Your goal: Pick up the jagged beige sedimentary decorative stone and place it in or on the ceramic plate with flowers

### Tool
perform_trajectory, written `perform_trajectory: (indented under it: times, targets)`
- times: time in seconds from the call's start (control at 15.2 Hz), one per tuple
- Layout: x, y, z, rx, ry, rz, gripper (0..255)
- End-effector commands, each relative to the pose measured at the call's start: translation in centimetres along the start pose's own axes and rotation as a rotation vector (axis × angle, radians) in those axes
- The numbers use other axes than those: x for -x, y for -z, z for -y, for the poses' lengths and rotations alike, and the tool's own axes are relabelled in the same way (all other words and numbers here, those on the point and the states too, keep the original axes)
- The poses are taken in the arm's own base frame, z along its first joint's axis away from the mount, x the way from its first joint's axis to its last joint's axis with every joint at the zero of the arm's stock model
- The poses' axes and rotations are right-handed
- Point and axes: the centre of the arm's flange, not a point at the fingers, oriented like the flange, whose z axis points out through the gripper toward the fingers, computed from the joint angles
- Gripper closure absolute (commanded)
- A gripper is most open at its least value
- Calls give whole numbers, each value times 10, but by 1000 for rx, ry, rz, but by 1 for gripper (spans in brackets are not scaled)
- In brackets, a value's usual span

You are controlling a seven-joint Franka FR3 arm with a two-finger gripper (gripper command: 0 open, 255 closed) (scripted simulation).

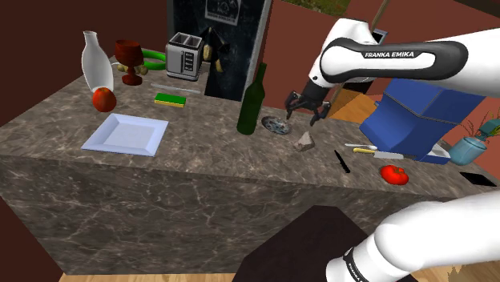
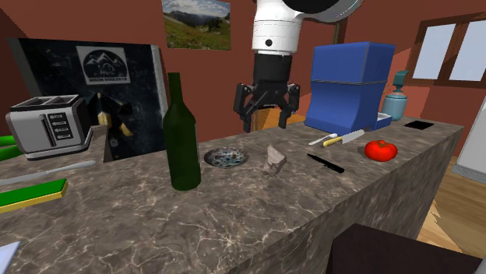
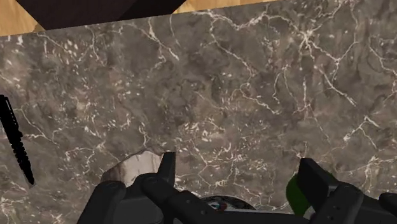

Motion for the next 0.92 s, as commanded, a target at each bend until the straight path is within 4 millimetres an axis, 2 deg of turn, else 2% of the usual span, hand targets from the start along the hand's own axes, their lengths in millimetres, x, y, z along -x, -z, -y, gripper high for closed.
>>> perform_trajectory:
  times: [0.0, 0.26, 0.59, 0.86]
  targets:
    - [-21, -15, 0, 21, -97, 1, 0]
    - [-56, -52, -11, 63, -283, 3, 0]
    - [-95, -97, -36, 116, -511, 7, 0]
    - [-95, -118, -38, 116, -511, 7, 0]
